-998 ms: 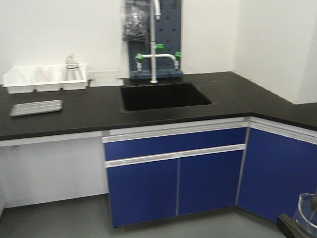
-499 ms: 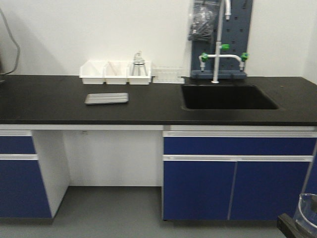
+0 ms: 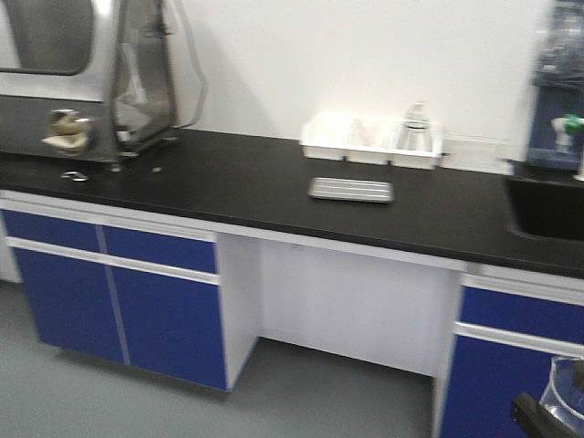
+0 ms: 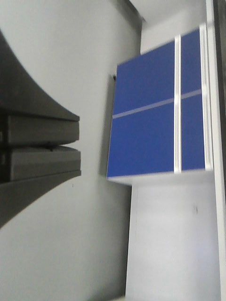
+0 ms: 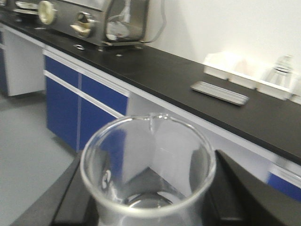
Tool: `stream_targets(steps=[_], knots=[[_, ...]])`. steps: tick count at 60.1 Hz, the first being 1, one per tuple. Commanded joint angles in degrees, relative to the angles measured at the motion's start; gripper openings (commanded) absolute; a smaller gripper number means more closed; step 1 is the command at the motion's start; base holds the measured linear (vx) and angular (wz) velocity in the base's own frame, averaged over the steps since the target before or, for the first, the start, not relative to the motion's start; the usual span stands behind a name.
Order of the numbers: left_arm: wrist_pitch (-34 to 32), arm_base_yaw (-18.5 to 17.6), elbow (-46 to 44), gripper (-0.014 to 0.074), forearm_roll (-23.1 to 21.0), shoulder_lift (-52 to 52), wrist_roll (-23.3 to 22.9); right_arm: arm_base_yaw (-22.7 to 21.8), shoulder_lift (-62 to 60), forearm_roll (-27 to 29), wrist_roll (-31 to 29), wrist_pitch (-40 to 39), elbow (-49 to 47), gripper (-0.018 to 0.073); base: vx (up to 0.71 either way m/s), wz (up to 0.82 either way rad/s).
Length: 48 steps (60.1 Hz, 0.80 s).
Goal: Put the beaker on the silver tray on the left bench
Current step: 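Drive the base to the bench with the silver tray, holding the beaker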
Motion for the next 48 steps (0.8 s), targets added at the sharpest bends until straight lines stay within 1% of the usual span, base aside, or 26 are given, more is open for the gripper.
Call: stream_targets(steps=[1, 13, 24, 35, 48], knots=[[-4.3, -0.3, 1.1, 0.0001, -0.2, -0.4, -0.1, -0.2, 0.1, 1.1, -0.1, -1.5, -1.7, -0.0014, 0.25, 0.68], [-4.3, -0.3, 1.1, 0.0001, -0.2, -0.4, -0.1, -0.2, 0.1, 1.1, -0.1, -1.5, -1.7, -0.0014, 0.28, 0.58], [-4.3, -0.3, 1.1, 0.0001, -0.2, -0.4, -0.1, -0.2, 0.1, 1.1, -0.1, -1.5, -1.7, -0.0014, 0.34, 0.32], [-4.3, -0.3, 1.1, 0.0001, -0.2, -0.4, -0.1, -0.2, 0.1, 1.1, -0.1, -1.5, -1.7, -0.0014, 0.41, 0.07], [-4.3, -0.3, 1.1, 0.0001, -0.2, -0.4, -0.1, -0.2, 0.1, 1.1, -0.1, -1.5, -1.7, -0.0013, 0.45, -0.14]])
